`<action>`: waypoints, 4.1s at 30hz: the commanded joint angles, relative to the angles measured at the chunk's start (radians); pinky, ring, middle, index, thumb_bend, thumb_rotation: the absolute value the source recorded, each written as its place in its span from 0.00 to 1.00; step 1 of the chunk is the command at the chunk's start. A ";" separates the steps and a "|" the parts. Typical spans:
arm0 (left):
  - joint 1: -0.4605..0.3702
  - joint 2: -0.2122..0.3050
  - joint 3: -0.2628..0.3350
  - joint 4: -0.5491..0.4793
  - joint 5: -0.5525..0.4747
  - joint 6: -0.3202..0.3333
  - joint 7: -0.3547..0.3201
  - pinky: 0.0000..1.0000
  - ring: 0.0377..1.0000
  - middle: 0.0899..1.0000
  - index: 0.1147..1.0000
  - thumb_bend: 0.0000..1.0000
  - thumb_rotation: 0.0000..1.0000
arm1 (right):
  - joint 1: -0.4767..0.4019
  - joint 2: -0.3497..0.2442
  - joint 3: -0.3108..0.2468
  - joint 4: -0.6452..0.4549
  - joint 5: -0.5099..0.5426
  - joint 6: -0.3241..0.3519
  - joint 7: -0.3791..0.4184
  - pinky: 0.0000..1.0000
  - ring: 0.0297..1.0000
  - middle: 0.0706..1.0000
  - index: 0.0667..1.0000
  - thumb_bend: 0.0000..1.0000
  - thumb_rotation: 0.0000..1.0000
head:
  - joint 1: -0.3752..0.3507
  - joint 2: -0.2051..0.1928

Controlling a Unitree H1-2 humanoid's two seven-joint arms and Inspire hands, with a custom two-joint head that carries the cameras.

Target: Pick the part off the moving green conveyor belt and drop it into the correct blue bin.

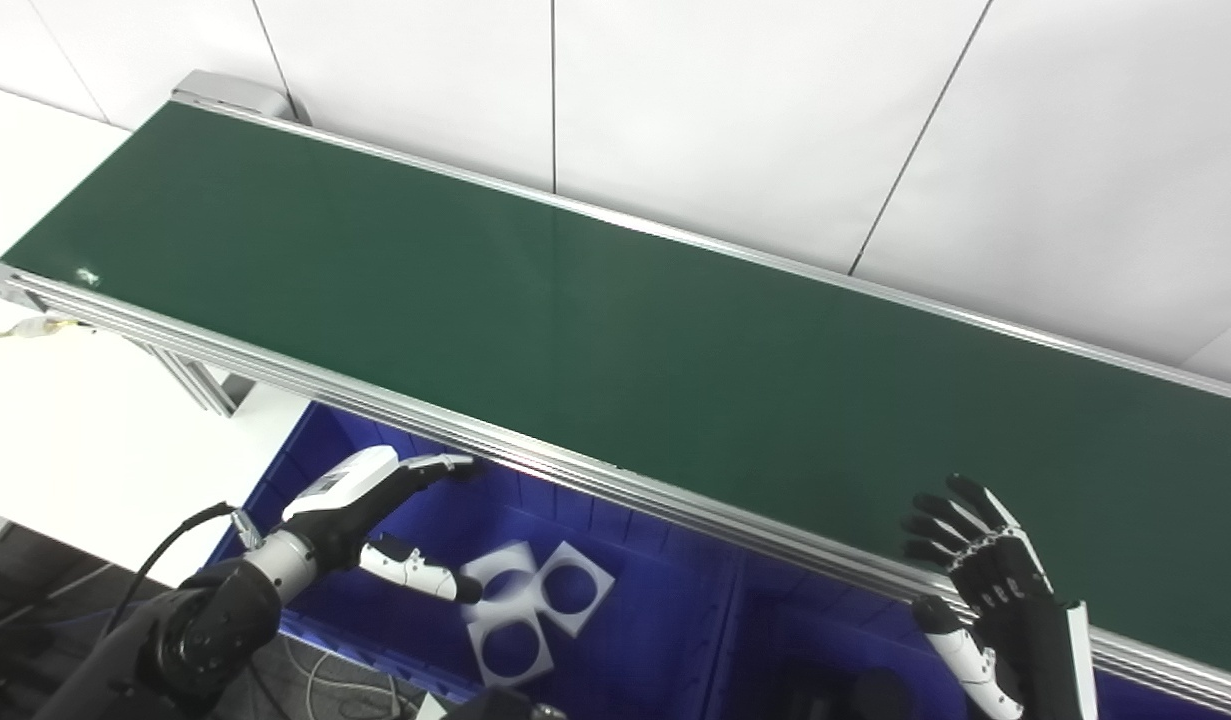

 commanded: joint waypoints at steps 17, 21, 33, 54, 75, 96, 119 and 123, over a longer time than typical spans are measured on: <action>0.002 -0.081 0.069 -0.145 -0.288 -0.212 0.088 0.81 0.88 0.90 0.93 0.95 0.98 | -0.007 0.006 0.000 -0.022 -0.007 -0.007 0.002 0.62 0.69 0.74 0.83 0.71 0.54 | -0.034 -0.025; -0.036 -0.119 0.040 -0.230 -0.347 -0.204 0.063 0.80 0.86 0.87 0.91 0.92 0.97 | -0.009 0.009 0.003 -0.008 -0.004 -0.014 0.004 0.62 0.69 0.74 0.82 0.70 0.53 | -0.062 -0.039; -0.174 -0.240 -0.136 -0.229 -0.433 -0.164 0.002 0.81 0.85 0.86 0.91 0.96 0.90 | 0.000 0.020 0.016 0.045 -0.039 -0.072 0.002 0.62 0.69 0.75 0.83 0.72 0.53 | -0.216 -0.117; -0.172 -0.310 -0.203 0.197 -0.532 -0.415 -0.049 0.77 0.80 0.81 0.84 0.88 0.91 | 0.003 0.136 0.097 0.109 -0.186 -0.081 -0.060 0.65 0.71 0.76 0.83 0.74 0.50 | -0.642 -0.145; -0.192 -0.351 -0.129 0.221 -0.530 -0.452 -0.009 0.76 0.80 0.81 0.83 0.85 0.80 | -0.027 0.142 0.094 0.088 -0.192 -0.047 -0.077 0.66 0.72 0.77 0.83 0.72 0.54 | -0.631 -0.028; -0.184 -0.345 -0.116 0.075 -0.538 -0.328 -0.008 0.73 0.78 0.79 0.80 0.86 0.79 | 0.074 0.142 0.081 -0.122 -0.219 0.066 -0.112 0.65 0.72 0.77 0.83 0.58 0.58 | -0.542 0.081; -0.097 -0.341 -0.107 0.020 -0.554 -0.358 0.002 0.73 0.77 0.79 0.79 0.86 0.77 | 0.127 0.136 0.094 -0.159 -0.232 0.083 -0.110 0.64 0.70 0.76 0.83 0.60 0.62 | -0.548 0.056; -0.076 -0.337 -0.112 0.009 -0.565 -0.350 0.000 0.73 0.77 0.78 0.79 0.87 0.76 | 0.136 0.129 0.098 -0.165 -0.225 0.086 -0.104 0.64 0.71 0.76 0.83 0.61 0.61 | -0.546 0.048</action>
